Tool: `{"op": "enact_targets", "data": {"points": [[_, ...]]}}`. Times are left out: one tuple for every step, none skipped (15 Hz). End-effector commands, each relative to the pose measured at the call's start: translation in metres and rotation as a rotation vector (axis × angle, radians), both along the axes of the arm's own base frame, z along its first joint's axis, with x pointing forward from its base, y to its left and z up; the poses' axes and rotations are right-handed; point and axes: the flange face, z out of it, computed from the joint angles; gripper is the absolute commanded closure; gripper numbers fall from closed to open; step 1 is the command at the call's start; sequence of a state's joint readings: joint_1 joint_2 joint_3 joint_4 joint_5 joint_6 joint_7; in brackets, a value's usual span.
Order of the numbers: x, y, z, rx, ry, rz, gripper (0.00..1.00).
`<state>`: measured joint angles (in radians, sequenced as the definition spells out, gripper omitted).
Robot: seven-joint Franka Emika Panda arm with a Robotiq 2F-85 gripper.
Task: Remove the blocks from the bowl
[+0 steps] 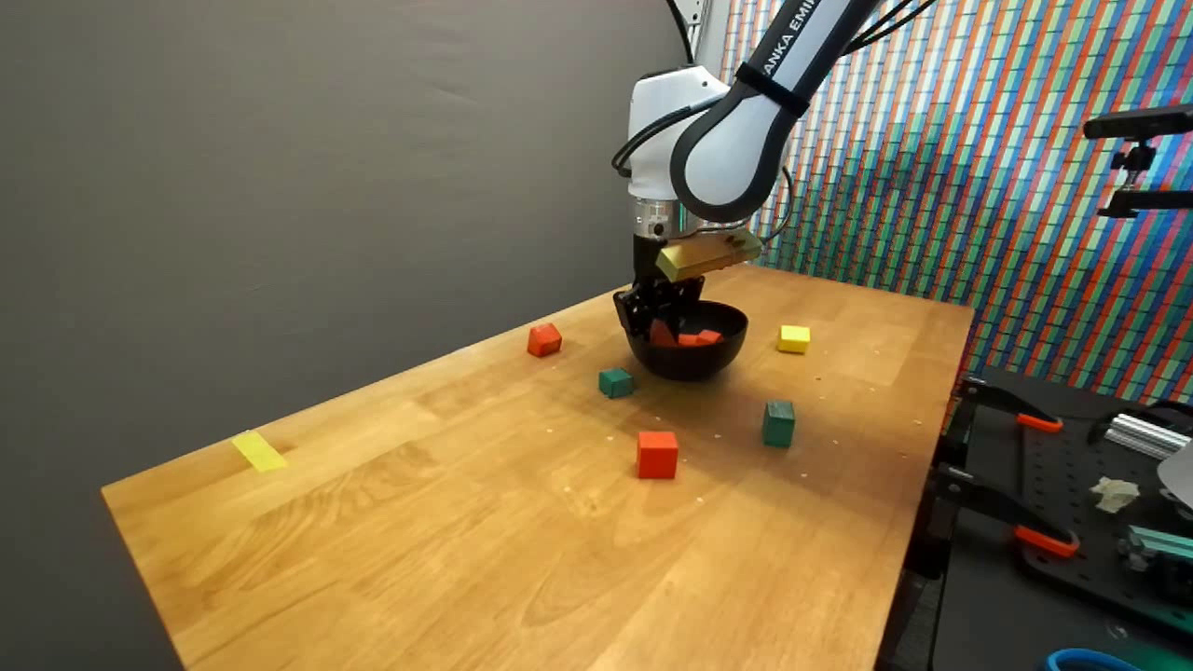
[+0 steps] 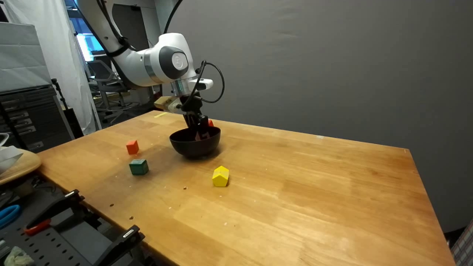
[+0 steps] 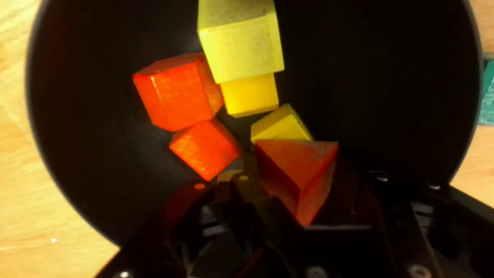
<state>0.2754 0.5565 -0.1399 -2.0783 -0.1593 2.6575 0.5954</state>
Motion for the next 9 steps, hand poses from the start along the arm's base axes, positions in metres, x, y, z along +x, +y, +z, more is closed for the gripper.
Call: {"op": "enact_targets", "data": {"points": [[-0.001,-0.008,0.004,-0.004,-0.003,-0.027,0.73],[-0.005,-0.012,0.007,-0.004,-0.012,-0.04,0.73],[-0.009,-0.015,0.011,0.002,-0.021,-0.051,0.73],[-0.015,-0.017,0.019,0.01,-0.03,-0.057,0.73],[-0.022,-0.017,0.029,0.019,-0.035,-0.045,0.73],[-0.032,-0.016,0.043,0.028,-0.058,-0.016,0.73],[-0.04,-0.019,0.058,0.024,-0.094,-0.009,0.73],[-0.048,-0.026,0.073,0.018,-0.129,-0.017,0.73],[-0.052,-0.038,0.086,0.0,-0.161,-0.032,0.73]]}}
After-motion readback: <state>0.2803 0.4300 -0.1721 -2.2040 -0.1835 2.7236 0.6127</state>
